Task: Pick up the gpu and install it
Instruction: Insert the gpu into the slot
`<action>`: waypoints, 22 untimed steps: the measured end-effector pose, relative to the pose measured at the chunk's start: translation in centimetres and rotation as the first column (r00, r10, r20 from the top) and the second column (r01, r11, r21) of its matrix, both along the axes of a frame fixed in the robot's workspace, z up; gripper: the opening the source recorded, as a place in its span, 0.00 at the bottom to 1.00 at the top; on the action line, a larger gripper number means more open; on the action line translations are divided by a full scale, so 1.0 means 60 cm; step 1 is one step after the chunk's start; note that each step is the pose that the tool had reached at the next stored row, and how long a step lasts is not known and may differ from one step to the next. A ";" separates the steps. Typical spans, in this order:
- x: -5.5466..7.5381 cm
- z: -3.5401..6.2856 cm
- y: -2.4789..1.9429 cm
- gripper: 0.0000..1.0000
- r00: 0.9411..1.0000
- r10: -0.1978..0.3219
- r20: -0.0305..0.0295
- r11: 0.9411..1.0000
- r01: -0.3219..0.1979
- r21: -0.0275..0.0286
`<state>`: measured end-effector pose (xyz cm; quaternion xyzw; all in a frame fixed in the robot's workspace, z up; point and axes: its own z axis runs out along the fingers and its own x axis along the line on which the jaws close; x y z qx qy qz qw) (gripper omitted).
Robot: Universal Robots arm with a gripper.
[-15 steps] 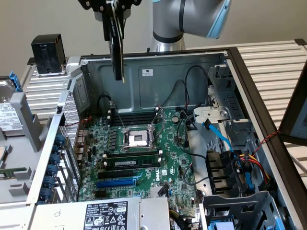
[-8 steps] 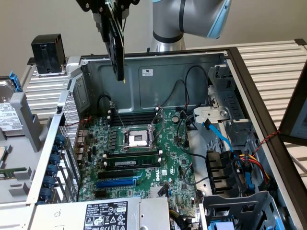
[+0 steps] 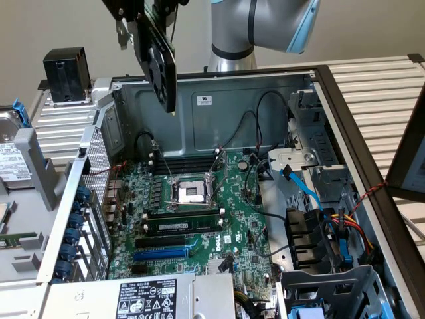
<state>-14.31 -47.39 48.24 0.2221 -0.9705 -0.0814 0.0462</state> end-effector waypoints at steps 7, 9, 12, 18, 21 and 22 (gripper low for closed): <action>0.000 -0.001 0.0000 0.27 0.992 0.126 0.000 0.992 -0.126 0.000; 0.001 -0.001 0.0000 0.27 0.989 0.151 0.000 0.989 -0.151 0.000; 0.004 -0.002 0.0007 0.27 0.985 0.173 0.000 0.985 -0.173 0.000; 0.014 -0.004 0.0039 0.27 0.979 0.203 0.001 0.979 -0.203 0.000; 0.014 -0.004 0.0040 0.27 0.968 0.250 0.007 0.968 -0.250 -0.002; 0.014 -0.004 0.0041 0.27 0.964 0.267 0.008 0.964 -0.267 -0.002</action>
